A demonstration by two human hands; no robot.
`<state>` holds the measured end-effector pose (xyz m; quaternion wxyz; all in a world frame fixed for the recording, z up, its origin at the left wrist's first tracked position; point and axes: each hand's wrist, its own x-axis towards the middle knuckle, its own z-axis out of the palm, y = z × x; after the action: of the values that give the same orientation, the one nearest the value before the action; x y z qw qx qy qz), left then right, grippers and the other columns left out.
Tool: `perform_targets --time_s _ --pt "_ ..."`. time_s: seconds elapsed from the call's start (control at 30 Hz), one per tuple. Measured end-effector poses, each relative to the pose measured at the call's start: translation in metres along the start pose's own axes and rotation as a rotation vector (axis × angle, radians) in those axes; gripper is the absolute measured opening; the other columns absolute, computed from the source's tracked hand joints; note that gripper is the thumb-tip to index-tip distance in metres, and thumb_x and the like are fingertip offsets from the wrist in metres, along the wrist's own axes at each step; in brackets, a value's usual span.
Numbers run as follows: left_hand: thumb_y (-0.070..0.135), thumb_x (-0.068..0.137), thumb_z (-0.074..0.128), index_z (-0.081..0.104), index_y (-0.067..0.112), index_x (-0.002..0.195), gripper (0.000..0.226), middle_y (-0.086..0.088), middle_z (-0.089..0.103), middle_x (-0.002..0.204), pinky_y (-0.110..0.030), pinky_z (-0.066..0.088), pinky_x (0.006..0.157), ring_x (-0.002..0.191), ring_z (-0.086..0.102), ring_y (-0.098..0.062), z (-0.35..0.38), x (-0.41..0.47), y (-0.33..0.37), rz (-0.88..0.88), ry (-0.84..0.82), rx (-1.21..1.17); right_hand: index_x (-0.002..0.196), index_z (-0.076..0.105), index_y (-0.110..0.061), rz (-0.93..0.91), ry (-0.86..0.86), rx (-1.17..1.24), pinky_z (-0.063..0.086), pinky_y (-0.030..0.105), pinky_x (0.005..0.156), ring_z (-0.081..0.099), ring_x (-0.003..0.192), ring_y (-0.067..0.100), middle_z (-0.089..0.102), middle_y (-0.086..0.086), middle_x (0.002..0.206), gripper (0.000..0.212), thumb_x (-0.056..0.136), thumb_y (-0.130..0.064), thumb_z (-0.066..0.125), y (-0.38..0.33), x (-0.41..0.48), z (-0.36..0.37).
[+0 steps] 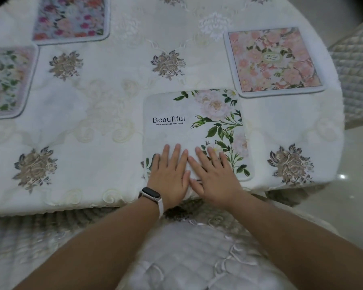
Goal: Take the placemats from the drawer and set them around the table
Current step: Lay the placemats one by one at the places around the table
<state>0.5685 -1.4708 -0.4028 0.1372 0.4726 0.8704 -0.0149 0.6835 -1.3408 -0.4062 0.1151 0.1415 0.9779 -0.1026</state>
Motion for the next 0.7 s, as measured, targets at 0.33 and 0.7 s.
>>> perform_targets --time_s 0.33,0.7 --pt "0.046 0.100 0.013 0.004 0.027 0.155 0.059 0.004 -0.004 0.163 -0.044 -0.002 0.119 0.148 -0.010 -0.017 -0.017 0.093 -0.028 -0.004 0.071 -0.066 0.154 0.004 -0.031 0.112 0.062 0.044 -0.003 0.048 0.119 -0.003 0.149 0.023 0.000 -0.003 0.163 0.063 0.096 -0.053 0.014 0.027 0.085 -0.025" --pt "0.050 0.097 0.018 0.009 0.029 0.155 0.062 0.001 0.004 0.163 -0.044 0.000 0.119 0.149 -0.002 -0.018 -0.045 0.195 -0.057 -0.049 0.120 -0.115 0.154 0.009 -0.030 0.096 0.125 0.027 0.001 0.047 0.120 0.001 0.149 0.023 0.006 0.000 0.163 0.064 0.096 -0.054 0.017 0.080 0.186 -0.056"
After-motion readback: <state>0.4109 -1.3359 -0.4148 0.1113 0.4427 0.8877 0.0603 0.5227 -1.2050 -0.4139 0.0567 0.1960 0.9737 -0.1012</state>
